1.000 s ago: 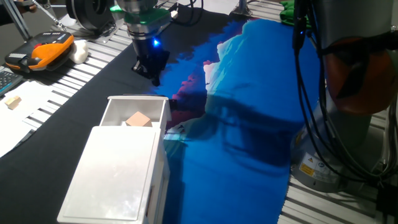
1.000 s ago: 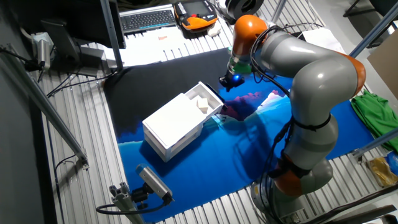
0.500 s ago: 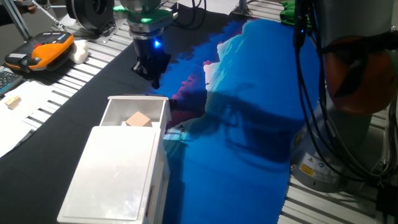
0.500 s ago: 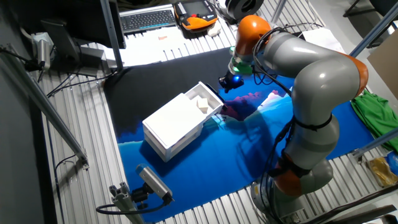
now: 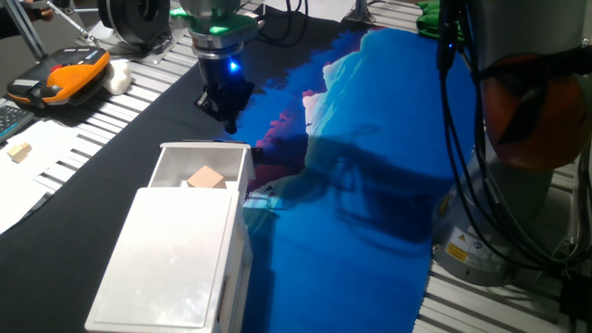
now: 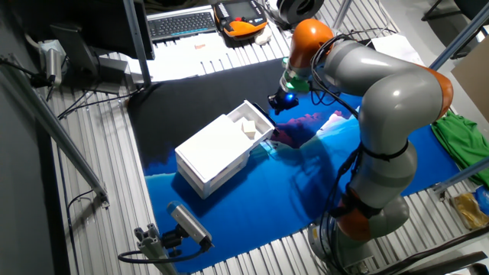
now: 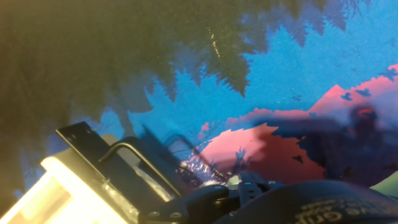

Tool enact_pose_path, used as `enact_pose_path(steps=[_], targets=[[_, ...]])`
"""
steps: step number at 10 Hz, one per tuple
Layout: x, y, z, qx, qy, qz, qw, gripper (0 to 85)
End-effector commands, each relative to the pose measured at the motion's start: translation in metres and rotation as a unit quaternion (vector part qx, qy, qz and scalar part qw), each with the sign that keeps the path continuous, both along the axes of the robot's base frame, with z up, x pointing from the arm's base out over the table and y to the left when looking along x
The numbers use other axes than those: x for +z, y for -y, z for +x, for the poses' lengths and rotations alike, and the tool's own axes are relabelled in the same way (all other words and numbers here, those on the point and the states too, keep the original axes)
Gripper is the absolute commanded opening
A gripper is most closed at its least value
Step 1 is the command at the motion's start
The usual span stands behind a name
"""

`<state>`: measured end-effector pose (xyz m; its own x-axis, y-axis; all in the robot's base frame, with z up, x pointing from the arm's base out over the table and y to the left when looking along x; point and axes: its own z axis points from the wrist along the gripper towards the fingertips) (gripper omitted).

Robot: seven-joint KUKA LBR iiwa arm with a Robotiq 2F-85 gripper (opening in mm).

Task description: Use the gripper to push and close the drawer

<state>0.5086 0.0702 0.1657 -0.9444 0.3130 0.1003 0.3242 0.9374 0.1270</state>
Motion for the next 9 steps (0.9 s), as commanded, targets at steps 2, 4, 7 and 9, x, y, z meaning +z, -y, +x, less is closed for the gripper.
enact_pose_path(steps=[2, 4, 7, 9], targets=[[-0.001, -0.003, -0.0005, -0.004, 0.0, 0.003, 1.0, 0.0], [-0.002, -0.004, -0.0005, -0.014, 0.0, 0.02, 0.9997, 0.0], [-0.001, -0.007, 0.0002, -0.022, 0.001, 0.027, 0.9994, 0.0], [0.002, -0.012, 0.0006, -0.027, 0.0, 0.026, 0.9993, 0.0]])
